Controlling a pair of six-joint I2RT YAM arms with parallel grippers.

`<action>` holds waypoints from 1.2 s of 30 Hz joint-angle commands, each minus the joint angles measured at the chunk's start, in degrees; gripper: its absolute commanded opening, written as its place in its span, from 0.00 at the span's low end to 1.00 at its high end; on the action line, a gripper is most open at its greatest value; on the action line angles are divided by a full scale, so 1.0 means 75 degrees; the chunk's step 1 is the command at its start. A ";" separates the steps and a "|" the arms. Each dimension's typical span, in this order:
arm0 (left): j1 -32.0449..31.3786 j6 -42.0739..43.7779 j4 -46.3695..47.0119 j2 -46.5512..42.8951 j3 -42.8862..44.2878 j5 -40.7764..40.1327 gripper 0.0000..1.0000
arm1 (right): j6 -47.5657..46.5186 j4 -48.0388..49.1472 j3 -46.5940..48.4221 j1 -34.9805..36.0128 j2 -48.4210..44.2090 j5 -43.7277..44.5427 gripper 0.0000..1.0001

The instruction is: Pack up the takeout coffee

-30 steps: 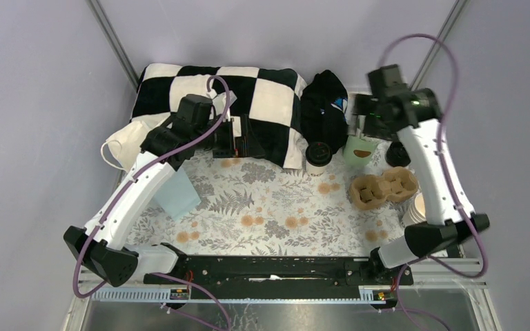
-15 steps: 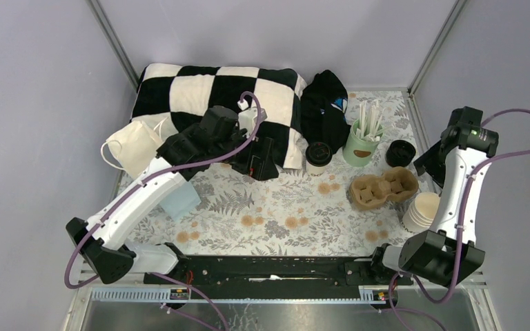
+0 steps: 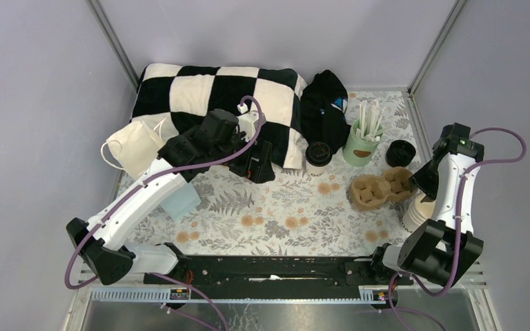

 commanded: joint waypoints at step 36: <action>-0.0086 0.0167 0.0198 -0.0188 -0.0103 -0.0028 0.99 | -0.0252 -0.0177 0.0309 -0.0190 -0.0308 0.0459 0.05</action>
